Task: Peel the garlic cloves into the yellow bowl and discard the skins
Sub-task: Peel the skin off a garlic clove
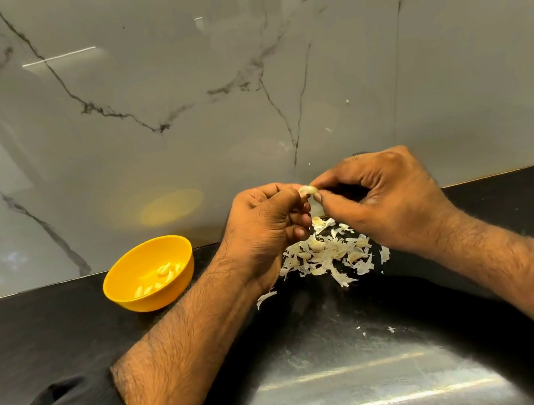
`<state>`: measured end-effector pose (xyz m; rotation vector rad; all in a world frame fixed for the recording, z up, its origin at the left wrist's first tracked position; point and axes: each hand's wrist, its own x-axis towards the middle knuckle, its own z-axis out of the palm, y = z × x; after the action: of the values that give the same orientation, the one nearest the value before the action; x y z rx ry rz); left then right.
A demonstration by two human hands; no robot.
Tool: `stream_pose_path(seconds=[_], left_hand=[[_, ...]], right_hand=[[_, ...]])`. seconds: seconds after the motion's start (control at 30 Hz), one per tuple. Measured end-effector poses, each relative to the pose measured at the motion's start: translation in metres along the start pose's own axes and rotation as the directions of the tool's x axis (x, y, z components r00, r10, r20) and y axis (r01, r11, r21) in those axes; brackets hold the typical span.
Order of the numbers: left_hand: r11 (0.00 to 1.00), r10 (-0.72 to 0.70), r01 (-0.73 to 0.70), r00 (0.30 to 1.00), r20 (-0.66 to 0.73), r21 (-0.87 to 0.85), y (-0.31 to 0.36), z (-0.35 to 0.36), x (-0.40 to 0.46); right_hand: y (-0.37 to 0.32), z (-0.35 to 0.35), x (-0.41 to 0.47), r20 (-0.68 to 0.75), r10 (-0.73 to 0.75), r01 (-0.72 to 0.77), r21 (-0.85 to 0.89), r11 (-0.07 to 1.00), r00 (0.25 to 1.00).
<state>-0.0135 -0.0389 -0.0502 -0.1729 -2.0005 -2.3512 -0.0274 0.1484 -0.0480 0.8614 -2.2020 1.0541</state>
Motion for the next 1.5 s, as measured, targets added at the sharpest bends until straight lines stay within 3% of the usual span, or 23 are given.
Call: stream_pose_path(seconds=[0.1,0.27,0.43,0.63,0.73,0.8,1.03,1.17,1.27,1.37,1.5], left_hand=[[1.000,-0.004,0.004,1.000,0.017,-0.013,0.001,0.001,-0.001],[0.997,-0.027,0.029,0.999,0.034,-0.070,0.002,0.000,-0.001],[0.992,-0.041,0.049,0.997,0.070,-0.117,0.004,0.002,-0.001],[0.988,-0.021,0.040,0.992,0.124,-0.149,0.005,0.003,-0.002],[0.992,-0.011,0.027,0.991,0.131,-0.121,0.004,0.001,-0.002],[0.996,-0.001,0.013,0.991,0.135,-0.089,0.004,0.000,-0.002],[0.998,0.050,-0.053,0.993,0.103,0.028,-0.003,-0.001,-0.002],[0.978,0.093,-0.105,0.993,0.069,0.183,-0.002,-0.007,0.000],[0.933,0.193,-0.173,0.981,-0.033,0.316,0.000,-0.017,0.006],[0.927,0.232,-0.206,0.972,-0.048,0.313,0.004,-0.023,0.008],[0.907,0.208,-0.223,0.975,0.080,0.356,0.002,-0.021,0.006]], right_hand=[[0.002,-0.003,0.000,-0.045,0.070,-0.068,0.048,0.996,0.996],[0.000,-0.001,-0.001,-0.024,0.065,-0.062,0.081,0.995,0.998],[0.004,-0.005,0.002,0.020,0.174,-0.174,0.233,0.957,0.984],[0.009,-0.003,0.007,0.155,0.340,-0.363,0.586,0.725,0.928],[0.011,-0.003,0.008,0.250,0.378,-0.441,0.666,0.601,0.892],[0.012,-0.004,0.008,0.263,0.375,-0.446,0.684,0.578,0.889],[0.011,-0.001,0.006,0.195,0.257,-0.322,0.522,0.790,0.947],[0.014,-0.004,0.010,0.135,0.283,-0.310,0.540,0.783,0.949],[0.015,-0.009,0.012,0.194,0.324,-0.375,0.575,0.727,0.926],[0.017,-0.007,0.010,0.137,0.317,-0.345,0.342,0.874,0.938],[0.015,-0.007,0.008,0.074,0.220,-0.226,0.083,0.971,0.973]])
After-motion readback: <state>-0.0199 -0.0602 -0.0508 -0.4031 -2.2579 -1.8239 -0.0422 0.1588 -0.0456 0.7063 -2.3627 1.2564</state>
